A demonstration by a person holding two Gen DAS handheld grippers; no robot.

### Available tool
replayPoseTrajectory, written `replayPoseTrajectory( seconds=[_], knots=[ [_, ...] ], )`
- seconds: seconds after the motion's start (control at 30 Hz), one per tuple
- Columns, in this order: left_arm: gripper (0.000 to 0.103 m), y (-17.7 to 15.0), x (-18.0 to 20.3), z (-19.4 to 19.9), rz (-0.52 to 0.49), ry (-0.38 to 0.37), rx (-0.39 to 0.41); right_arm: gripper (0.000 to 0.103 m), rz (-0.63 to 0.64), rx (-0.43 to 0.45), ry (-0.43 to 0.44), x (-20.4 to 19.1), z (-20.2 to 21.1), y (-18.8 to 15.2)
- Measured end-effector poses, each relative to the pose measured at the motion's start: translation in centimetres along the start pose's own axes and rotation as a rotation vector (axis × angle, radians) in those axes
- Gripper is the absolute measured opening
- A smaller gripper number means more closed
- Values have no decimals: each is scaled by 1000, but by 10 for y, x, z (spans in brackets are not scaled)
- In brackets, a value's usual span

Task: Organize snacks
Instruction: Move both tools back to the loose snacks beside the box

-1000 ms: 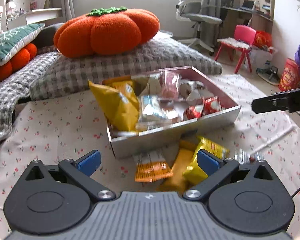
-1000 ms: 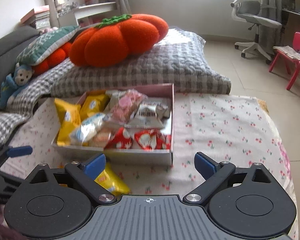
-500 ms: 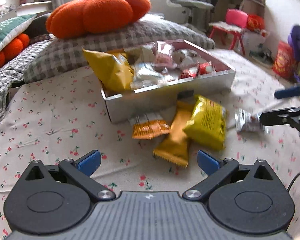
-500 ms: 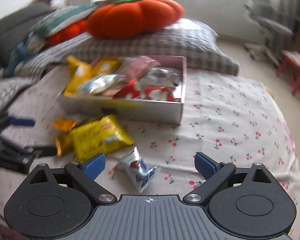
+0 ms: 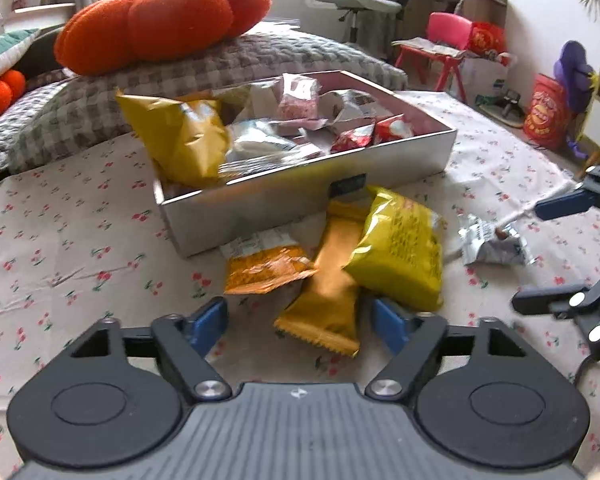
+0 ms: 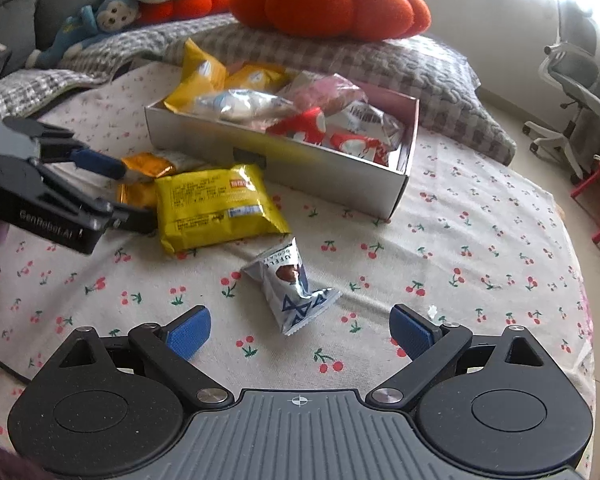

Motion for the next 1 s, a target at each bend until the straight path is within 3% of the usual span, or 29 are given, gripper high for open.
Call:
replayPoseTrajectory(
  seconds=[0.13, 0.3, 0.47, 0.6, 0.67, 0.7, 0.77, 1.0],
  knots=[
    [56, 5, 8, -3, -17, -44, 2, 98, 8, -13, 9, 0, -6, -1],
    [31, 8, 16, -3, -3, -70, 5, 98, -23, -15, 37, 4, -10, 1],
    [27, 6, 19, 0, -4, -58, -6, 93, -43, -5, 38, 6, -14, 4],
    [25, 0, 15, 7, 11, -38, -26, 67, -86, 6, 84, 6, -13, 6],
    [25, -5, 13, 10, 23, -26, -35, 44, -76, 17, 83, 4, -11, 7],
    [25, -8, 12, 12, 29, -22, -37, 39, -73, 21, 84, 3, -10, 7],
    [25, -13, 10, 17, 39, -21, -40, 34, -73, 23, 84, 3, -9, 7],
    [26, -25, 12, 32, 47, -39, -64, 33, -79, 10, 106, -4, -3, 2]
  ],
)
Point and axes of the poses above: each gripper's, at about its wrist camera, not at the fingertips, and z roughly against the way its jaws point, x to its right, y to its top, the point moved 5 cm from there along -z, roughly the way its jaws point, and after that the axes turned 4 degrees about -z, right-handed, at the moved point
